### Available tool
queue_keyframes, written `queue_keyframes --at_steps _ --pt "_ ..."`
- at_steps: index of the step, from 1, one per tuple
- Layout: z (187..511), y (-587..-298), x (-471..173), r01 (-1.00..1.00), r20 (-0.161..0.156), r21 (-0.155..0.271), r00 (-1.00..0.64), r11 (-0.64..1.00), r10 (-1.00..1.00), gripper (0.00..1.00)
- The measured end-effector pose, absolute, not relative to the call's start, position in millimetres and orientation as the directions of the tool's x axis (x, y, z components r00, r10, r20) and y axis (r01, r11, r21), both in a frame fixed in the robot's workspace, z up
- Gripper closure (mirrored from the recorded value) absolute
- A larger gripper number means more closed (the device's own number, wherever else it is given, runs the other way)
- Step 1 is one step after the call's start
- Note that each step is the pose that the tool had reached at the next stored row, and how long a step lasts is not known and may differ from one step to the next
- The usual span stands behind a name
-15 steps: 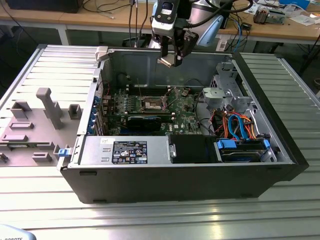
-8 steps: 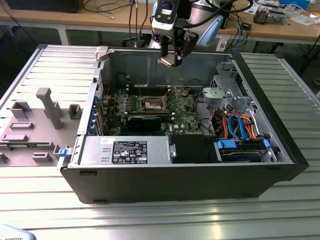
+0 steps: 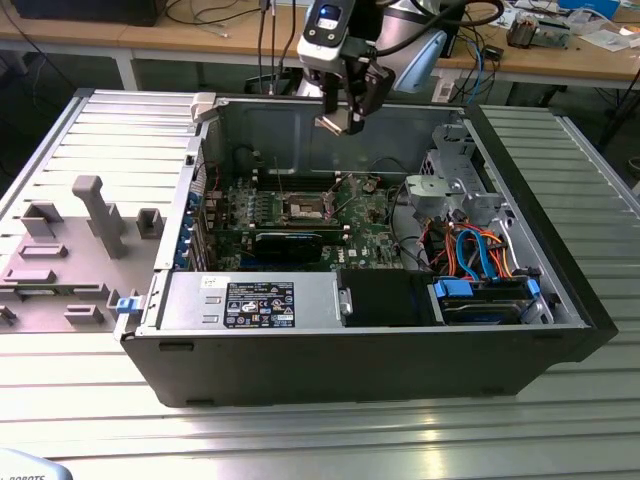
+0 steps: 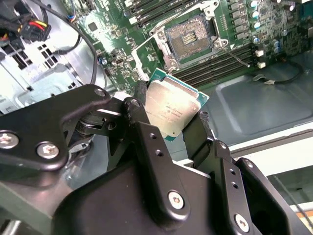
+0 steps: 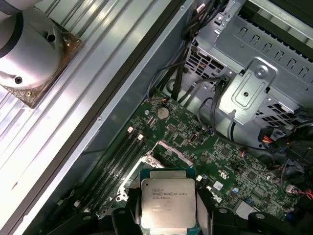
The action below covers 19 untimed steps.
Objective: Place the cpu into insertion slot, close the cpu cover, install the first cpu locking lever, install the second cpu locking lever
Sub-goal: 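Place the cpu into insertion slot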
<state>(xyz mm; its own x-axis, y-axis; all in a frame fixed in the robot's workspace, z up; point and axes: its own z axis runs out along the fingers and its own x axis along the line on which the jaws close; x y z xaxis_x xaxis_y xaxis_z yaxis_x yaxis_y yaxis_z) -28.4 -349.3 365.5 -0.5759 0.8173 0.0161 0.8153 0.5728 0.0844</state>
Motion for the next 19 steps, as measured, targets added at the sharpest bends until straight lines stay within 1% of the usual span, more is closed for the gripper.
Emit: queue_keyframes --at_steps 12,19 --pt "364.4 -349.3 -28.1 0.864 0.016 0.084 -0.500 0.497 0.866 0.46" --pt "364.3 -349.3 -28.1 0.869 0.016 0.084 -0.491 0.488 0.871 0.46"
